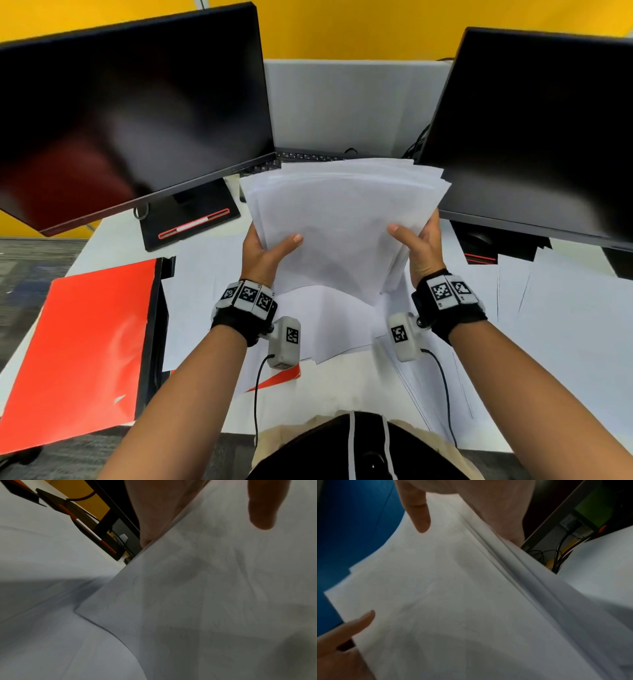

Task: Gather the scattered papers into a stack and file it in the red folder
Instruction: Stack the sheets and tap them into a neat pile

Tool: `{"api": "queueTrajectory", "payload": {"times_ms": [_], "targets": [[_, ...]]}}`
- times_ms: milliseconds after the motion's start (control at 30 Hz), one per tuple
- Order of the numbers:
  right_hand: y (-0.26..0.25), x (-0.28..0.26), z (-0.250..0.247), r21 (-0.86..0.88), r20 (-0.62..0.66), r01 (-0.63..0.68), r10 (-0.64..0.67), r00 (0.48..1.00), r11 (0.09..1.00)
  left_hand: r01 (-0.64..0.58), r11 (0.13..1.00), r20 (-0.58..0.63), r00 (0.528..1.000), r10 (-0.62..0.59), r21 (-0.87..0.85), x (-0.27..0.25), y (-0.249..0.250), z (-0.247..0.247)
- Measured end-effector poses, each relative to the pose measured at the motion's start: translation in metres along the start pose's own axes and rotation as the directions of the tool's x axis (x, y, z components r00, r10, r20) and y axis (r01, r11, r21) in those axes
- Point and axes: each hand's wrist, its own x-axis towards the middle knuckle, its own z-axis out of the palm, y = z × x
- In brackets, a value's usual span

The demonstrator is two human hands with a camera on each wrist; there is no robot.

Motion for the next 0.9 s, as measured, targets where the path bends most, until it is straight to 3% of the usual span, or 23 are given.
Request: {"api": "queueTrajectory", "payload": {"times_ms": [233, 367, 533, 700, 900], "targets": [[0.012, -0.005, 0.014, -0.022, 0.01, 0.019, -0.019, 1.0, 1.0, 0.014, 1.0, 0.008, 1.0, -0.015, 0.028, 0.0, 0.005, 0.005], [-0.003, -0.008, 0.019, 0.014, 0.002, 0.098, -0.098, 0.995, 0.995, -0.076, 0.997, 0.019, 0.997, 0.076, 0.006, -0.002, 0.016, 0.013], [-0.034, -0.002, 0.044, -0.003, -0.149, 0.161, -0.159, 0.976, 0.987, -0.197, 0.98, -0.093, 0.977, 0.194, -0.024, 0.002, 0.051, 0.032], [-0.039, 0.011, 0.054, -0.031, -0.295, 0.091, -0.096, 0.951, 0.995, -0.1, 0.995, -0.228, 0.969, 0.095, -0.013, 0.013, 0.066, 0.041], [-0.039, 0.014, 0.054, -0.162, -0.336, 0.112, -0.161, 0.928, 0.98, -0.05, 0.998, -0.299, 0.952, 0.061, 0.044, 0.02, 0.064, 0.042]]}}
